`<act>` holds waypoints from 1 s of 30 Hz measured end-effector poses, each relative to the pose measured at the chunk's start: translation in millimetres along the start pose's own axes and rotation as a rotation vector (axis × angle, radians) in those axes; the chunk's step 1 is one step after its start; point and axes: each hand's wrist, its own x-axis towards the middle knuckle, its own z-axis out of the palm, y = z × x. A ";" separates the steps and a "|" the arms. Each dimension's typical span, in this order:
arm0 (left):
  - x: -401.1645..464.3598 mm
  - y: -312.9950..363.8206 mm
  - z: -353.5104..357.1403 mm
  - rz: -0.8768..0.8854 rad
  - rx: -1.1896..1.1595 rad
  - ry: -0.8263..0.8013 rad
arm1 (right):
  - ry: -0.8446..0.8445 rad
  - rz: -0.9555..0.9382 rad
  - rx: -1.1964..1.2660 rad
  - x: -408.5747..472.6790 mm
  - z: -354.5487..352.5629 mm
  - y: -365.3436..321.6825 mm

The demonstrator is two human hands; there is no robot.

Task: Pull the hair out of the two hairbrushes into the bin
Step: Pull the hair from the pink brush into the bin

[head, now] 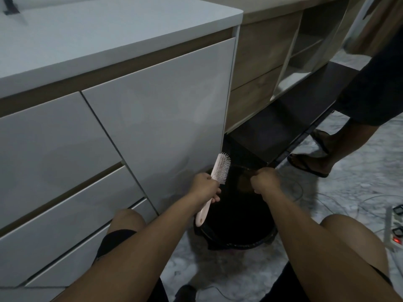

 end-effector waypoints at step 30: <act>-7.8 27.1 4.5 0.053 -0.029 -0.058 | -0.022 0.052 0.597 -2.8 3.3 -8.4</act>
